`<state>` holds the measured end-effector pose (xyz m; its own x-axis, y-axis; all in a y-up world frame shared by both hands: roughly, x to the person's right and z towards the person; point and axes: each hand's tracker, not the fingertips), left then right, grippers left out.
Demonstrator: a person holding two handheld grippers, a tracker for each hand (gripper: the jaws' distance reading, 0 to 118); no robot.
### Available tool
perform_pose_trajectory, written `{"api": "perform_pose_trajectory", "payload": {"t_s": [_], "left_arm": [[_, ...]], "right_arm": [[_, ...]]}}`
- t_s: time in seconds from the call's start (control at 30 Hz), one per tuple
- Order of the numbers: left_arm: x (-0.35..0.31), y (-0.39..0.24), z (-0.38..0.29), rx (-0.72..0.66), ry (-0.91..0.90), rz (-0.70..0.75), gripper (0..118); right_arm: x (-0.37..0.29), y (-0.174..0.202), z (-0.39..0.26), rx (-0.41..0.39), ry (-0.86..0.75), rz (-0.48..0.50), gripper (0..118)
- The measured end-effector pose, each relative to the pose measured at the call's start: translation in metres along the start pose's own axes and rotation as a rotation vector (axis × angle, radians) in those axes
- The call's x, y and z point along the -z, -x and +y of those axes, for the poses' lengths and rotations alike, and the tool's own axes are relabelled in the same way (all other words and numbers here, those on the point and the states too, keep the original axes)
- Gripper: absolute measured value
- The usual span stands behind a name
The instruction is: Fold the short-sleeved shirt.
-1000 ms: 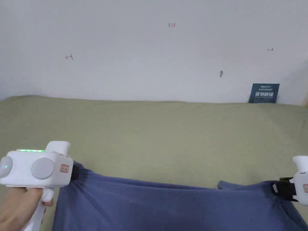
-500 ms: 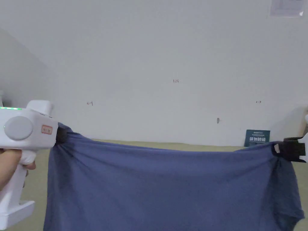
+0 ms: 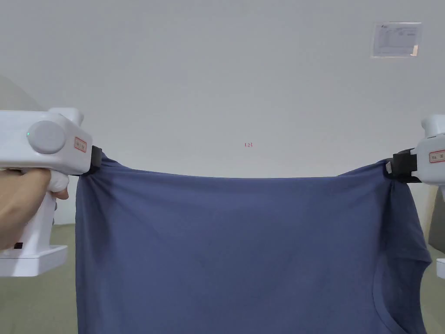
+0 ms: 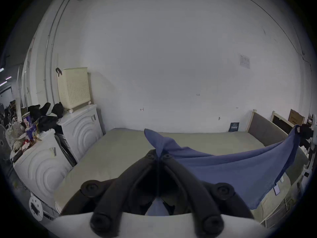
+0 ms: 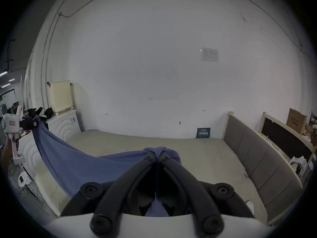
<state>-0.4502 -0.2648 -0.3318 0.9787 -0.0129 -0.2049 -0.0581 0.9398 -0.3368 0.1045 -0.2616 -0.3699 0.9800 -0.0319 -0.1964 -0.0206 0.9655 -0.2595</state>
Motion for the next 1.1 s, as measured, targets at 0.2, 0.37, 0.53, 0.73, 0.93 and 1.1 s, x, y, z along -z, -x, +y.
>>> {"api": "perform_pose_trajectory", "payload": {"t_s": [0.2, 0.37, 0.53, 0.73, 0.93, 1.1], "left_arm": [[0.049, -0.009, 0.034, -0.032, 0.021, -0.005, 2], [0.092, -0.026, 0.057, 0.0, 0.006, 0.036, 2], [0.139, -0.042, 0.066, 0.0, 0.002, 0.064, 2], [0.195, -0.059, 0.058, 0.015, 0.011, 0.087, 2], [0.246, -0.065, 0.044, 0.016, 0.012, 0.101, 2], [0.275, -0.069, 0.01, 0.026, 0.046, 0.114, 2]], "right_arm": [[0.045, -0.005, 0.031, -0.015, 0.01, -0.045, 0], [0.097, -0.009, 0.06, -0.048, 0.013, -0.085, 0], [0.148, -0.014, 0.081, -0.048, -0.002, -0.11, 0], [0.208, -0.023, 0.084, -0.051, 0.009, -0.138, 0], [0.255, -0.027, 0.07, -0.052, 0.019, -0.156, 0], [0.289, -0.027, 0.038, -0.051, 0.052, -0.147, 0]]}}
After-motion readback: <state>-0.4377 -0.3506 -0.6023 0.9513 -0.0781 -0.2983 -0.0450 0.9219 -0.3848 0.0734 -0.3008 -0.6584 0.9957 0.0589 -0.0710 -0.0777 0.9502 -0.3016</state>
